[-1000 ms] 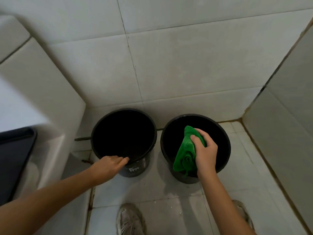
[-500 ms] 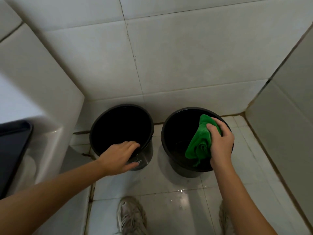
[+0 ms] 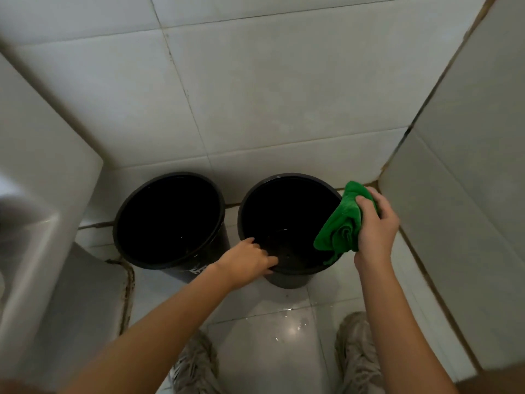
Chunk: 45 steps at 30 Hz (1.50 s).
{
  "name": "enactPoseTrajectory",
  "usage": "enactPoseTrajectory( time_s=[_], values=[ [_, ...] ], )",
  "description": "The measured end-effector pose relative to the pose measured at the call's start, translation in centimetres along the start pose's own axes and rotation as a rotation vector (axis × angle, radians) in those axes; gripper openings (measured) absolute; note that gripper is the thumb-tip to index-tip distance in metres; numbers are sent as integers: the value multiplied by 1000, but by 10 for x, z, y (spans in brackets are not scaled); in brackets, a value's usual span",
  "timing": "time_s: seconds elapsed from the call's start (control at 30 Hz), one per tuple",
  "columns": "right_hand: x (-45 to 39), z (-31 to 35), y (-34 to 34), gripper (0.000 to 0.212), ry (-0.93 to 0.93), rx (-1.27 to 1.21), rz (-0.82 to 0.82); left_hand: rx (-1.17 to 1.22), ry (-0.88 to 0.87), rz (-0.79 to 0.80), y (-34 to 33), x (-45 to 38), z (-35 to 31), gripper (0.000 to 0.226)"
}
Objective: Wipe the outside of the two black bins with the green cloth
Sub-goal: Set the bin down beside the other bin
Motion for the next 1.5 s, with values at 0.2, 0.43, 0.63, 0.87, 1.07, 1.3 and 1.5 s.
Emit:
enactPoseTrajectory(
  time_s=[0.2,0.43,0.63,0.87,1.07,1.3,1.5],
  values=[
    [-19,5,27,19,-15,-35,-76,77,114,-75,21,-51,-6,34],
    [-36,1,36,19,-45,-36,-102,270,156,-77,31,-78,-12,52],
    [-28,-9,31,20,-66,-37,-66,67,75,131,24,-51,37,32],
    [-21,-15,24,20,-79,9,-30,116,321,-39,55,-94,-18,28],
    [-22,-10,35,22,-79,-25,-68,218,200,4,51,-94,-1,37],
    [-22,-7,39,21,-96,-56,-89,189,189,90,48,-100,10,30],
    [-24,-5,43,21,-88,-64,-96,255,366,-16,62,-136,1,32]
  ],
)
Point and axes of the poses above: each hand's wrist, its own x-axis away from the middle knuckle, its own y-axis out of the back of the hand, z = x × y, the point moved 9 cm from there along -x, towards the middle knuckle, and after that the axes turned 7 degrees about -z, right-handed, at the moved point
